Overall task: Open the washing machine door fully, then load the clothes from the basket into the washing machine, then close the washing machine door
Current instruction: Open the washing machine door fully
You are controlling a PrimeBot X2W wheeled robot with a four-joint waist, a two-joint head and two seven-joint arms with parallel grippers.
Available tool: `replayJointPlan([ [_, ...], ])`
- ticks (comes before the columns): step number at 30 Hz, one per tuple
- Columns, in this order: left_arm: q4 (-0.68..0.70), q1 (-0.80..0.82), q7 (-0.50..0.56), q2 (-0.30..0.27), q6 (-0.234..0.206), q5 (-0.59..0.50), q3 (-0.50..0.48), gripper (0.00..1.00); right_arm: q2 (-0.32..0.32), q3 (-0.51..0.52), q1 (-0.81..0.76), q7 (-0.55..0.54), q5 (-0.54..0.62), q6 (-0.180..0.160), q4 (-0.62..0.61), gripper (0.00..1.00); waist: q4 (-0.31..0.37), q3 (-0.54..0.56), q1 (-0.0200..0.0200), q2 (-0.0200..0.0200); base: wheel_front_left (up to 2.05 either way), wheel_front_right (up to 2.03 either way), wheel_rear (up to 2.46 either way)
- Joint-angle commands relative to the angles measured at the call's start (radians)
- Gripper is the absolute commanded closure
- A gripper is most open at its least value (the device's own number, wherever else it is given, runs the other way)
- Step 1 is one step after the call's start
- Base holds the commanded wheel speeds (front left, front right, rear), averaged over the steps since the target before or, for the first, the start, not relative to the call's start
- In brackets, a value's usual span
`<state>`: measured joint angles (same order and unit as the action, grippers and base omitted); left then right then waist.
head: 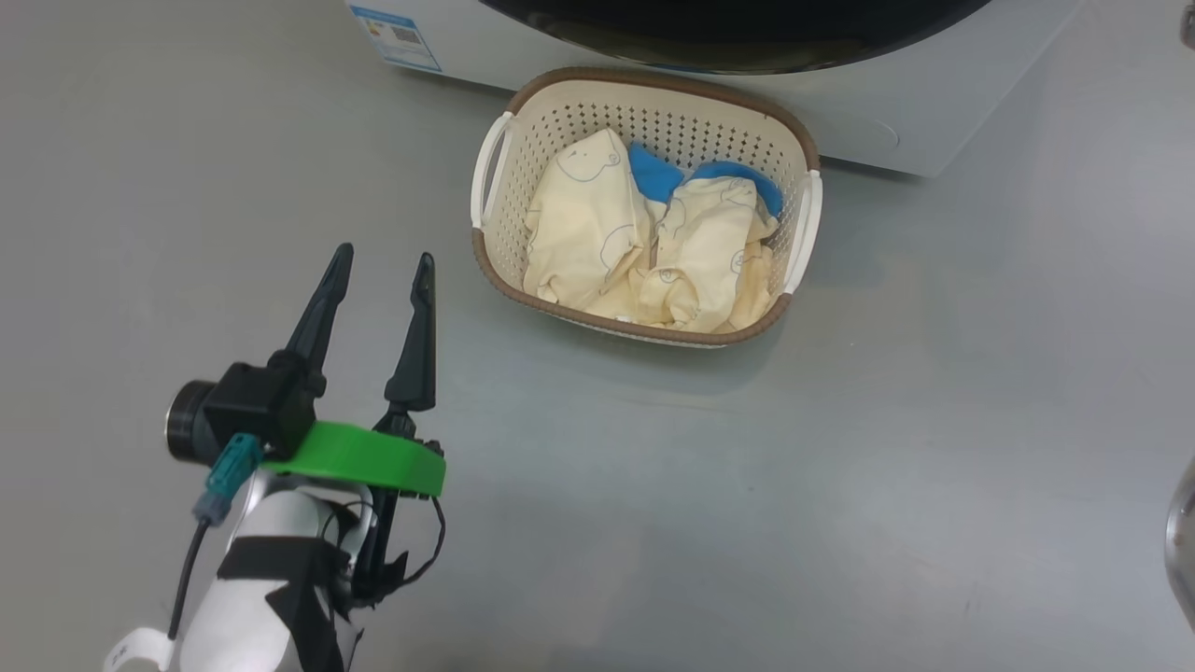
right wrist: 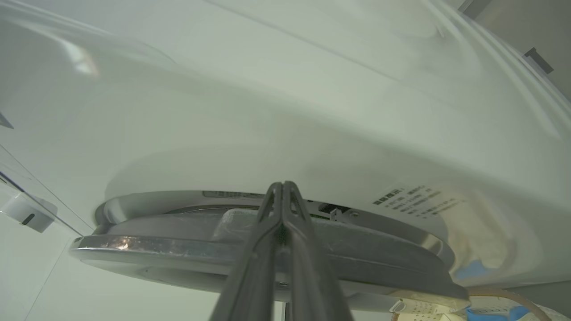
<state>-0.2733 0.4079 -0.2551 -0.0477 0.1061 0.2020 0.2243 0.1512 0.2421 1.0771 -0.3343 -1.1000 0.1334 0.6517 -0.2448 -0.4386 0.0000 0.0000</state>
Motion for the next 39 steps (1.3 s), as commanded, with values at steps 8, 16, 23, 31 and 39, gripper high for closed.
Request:
replayJointPlan([
  [8,0.029,0.034,-0.007,-0.007,0.011,-0.003,-0.044,0.0,-0.033,-0.004,0.096,-0.043,0.042,-0.003,-0.011,1.0,-0.02,-0.022,0.0,0.0,0.0,0.0,0.0],
  [16,0.026,0.033,-0.007,-0.004,0.015,0.005,-0.042,0.0,-0.043,0.011,0.122,-0.068,0.075,-0.003,0.007,1.0,-0.032,-0.033,0.0,0.0,0.0,0.0,0.0],
  [23,0.029,0.036,-0.007,-0.003,0.016,0.023,-0.03,0.0,-0.049,0.047,0.15,-0.083,0.101,-0.003,0.028,1.0,-0.045,-0.045,0.0,0.0,0.0,0.0,0.0],
  [31,0.033,0.043,-0.007,-0.003,0.007,0.042,-0.013,0.0,-0.062,0.087,0.192,-0.109,0.125,-0.003,0.059,1.0,-0.049,-0.064,0.0,0.0,0.0,0.0,0.0],
  [39,0.033,0.046,-0.007,-0.003,0.0,0.044,-0.009,0.0,-0.076,0.095,0.16,-0.181,0.121,-0.003,0.048,1.0,-0.04,-0.047,0.0,0.0,0.0,0.0,0.0],
])
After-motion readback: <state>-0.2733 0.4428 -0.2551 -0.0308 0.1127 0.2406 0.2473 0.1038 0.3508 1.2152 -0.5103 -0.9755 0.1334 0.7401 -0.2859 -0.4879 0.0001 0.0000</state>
